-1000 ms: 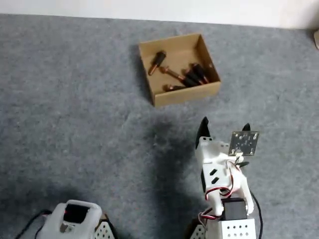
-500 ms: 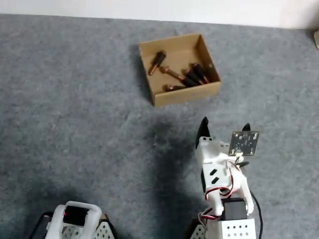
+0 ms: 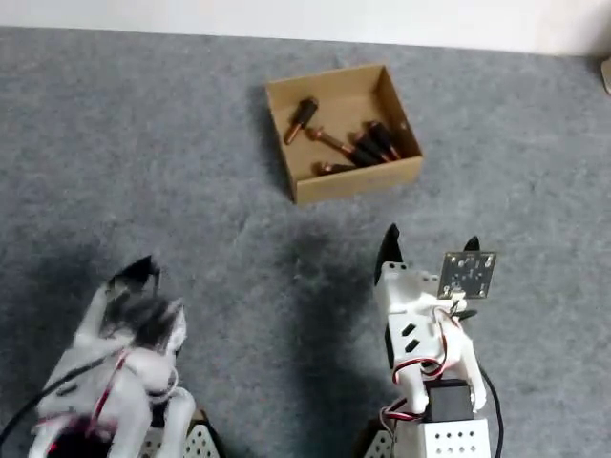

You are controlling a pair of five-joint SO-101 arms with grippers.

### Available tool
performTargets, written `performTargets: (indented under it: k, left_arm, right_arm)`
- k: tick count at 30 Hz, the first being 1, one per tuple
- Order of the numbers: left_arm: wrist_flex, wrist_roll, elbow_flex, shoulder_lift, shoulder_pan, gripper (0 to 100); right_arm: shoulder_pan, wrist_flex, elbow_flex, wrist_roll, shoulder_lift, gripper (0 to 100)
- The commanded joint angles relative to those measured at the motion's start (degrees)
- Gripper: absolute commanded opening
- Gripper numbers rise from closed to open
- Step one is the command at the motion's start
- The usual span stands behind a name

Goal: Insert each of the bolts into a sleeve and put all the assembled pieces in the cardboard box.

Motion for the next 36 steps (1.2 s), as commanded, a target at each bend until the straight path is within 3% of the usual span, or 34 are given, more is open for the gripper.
performTargets:
  k: [1, 9, 11, 16, 22, 31, 36]
  left_arm:
    - [-7.3, -4.0, 6.5, 0.9, -2.8, 1]
    - [-25.3, -4.0, 36.6, 1.0, -3.2, 1]
    - [-28.5, -3.9, 37.7, 1.6, -3.1, 1]
    - [-25.1, -3.7, 37.5, 1.6, -2.9, 1]
    - [-14.2, 6.5, 37.6, 1.5, -3.2, 1]
    - [-3.3, -1.2, 37.6, 1.1, -3.3, 1]
    - [-3.0, -2.5, 37.6, 1.0, -3.2, 1]
  right_arm:
    - [-0.1, -1.3, 5.3, 0.6, -0.3, 40.6]
    - [-0.2, -1.4, 5.3, 0.6, -0.3, 40.6]
    - [-0.3, -1.5, 5.3, 0.6, -0.3, 40.6]
    - [-0.7, -1.6, 5.4, 0.5, -0.3, 40.6]
    - [-6.2, 2.2, 5.5, 0.4, -0.3, 40.6]
    - [-6.1, 21.9, 5.5, 0.5, -0.3, 40.6]
    - [-6.0, 34.1, 5.5, 0.5, -0.3, 40.6]
